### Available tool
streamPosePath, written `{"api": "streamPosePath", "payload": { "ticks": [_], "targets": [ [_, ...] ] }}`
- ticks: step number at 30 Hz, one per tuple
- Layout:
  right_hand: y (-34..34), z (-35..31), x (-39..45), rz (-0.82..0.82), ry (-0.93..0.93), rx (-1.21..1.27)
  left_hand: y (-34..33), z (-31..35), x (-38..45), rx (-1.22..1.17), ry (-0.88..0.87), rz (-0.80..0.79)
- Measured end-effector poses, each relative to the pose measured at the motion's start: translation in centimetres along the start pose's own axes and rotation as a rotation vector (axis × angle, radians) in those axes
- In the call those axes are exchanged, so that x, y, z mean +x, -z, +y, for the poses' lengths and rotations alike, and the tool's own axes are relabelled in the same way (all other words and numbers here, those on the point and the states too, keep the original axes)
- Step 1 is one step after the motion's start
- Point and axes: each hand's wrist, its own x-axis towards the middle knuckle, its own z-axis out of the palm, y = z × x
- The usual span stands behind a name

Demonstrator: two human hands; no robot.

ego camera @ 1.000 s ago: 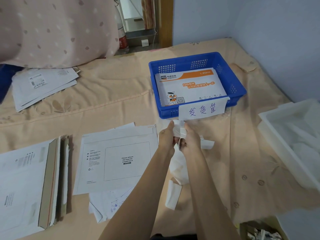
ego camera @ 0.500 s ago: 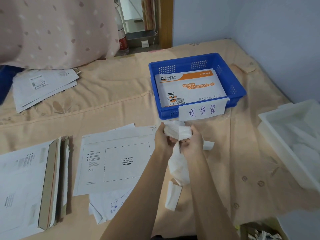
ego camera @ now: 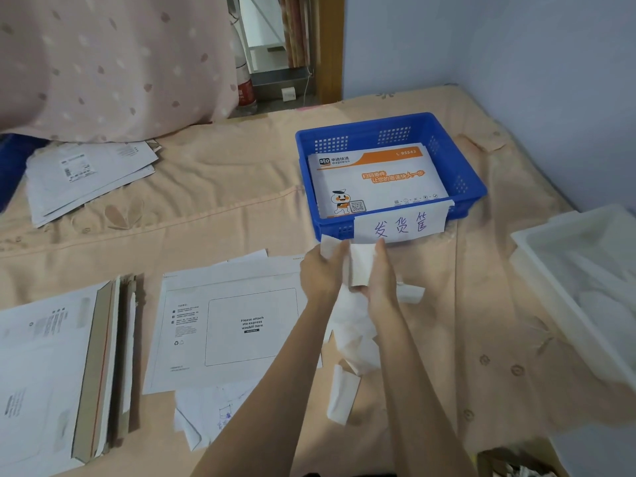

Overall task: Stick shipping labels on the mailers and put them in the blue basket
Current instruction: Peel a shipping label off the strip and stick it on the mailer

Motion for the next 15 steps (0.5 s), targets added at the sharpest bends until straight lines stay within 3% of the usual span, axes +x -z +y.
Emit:
{"api": "streamPosePath", "payload": {
  "ticks": [2, 5, 10, 15],
  "targets": [
    [0.0, 0.1, -0.1, -0.03, -0.094, 0.124, -0.2, -0.1, 0.0, 0.0, -0.039, 0.02],
    [-0.6, 0.4, -0.2, -0.051, -0.035, 0.191, -0.3, 0.1, 0.0, 0.038, -0.076, 0.043],
    [-1.2, 1.0, 0.5, 0.173, 0.273, -0.278, -0.2, -0.2, -0.2, 0.008, -0.105, 0.034],
    [-1.0, 1.6, 0.5, 0.267, 0.318, -0.339, -0.4, -0.2, -0.2, -0.016, -0.079, 0.025]
  ]
}}
